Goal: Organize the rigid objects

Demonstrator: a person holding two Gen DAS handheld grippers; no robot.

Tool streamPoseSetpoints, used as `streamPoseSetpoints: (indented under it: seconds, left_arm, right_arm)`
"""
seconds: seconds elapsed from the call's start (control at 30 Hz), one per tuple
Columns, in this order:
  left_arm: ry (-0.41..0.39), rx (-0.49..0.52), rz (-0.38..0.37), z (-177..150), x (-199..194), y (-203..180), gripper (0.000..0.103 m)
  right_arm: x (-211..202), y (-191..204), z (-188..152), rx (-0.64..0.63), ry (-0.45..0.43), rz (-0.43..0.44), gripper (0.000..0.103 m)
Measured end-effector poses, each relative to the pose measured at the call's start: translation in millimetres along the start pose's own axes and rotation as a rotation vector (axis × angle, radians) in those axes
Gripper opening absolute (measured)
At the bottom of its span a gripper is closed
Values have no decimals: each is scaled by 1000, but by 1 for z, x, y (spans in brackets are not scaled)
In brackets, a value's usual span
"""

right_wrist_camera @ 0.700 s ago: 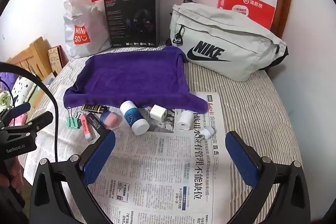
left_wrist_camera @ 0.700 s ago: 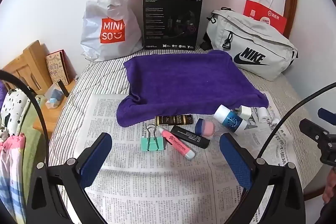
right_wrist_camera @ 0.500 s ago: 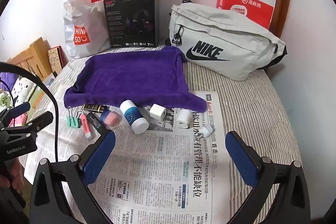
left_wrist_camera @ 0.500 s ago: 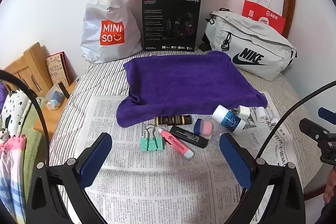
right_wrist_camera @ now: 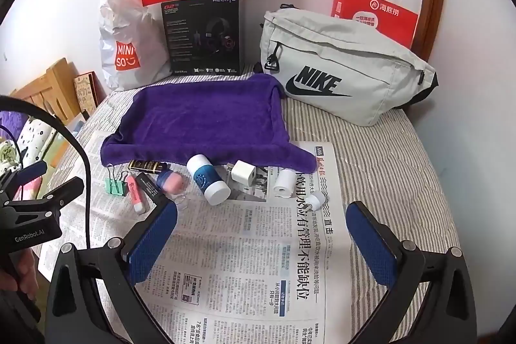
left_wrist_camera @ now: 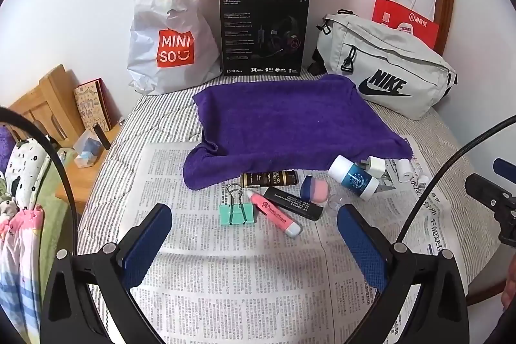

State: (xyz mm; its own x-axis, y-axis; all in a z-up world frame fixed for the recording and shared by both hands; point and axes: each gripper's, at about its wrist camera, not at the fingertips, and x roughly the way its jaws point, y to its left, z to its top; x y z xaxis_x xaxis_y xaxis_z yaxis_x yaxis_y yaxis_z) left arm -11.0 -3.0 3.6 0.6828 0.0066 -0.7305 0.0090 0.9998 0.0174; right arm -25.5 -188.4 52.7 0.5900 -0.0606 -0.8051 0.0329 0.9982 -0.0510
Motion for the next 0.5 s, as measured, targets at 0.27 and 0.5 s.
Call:
streamPoseSetpoints:
  seconds: [0.27,0.5]
  left_arm:
    - [8,7,9,1,-3,2,103]
    - [7,9,14,0,-3,1,103]
  right_arm:
    - [-5,2,-2,-1,-11,3,103]
    - [-9,2,0,3,-21,3,103]
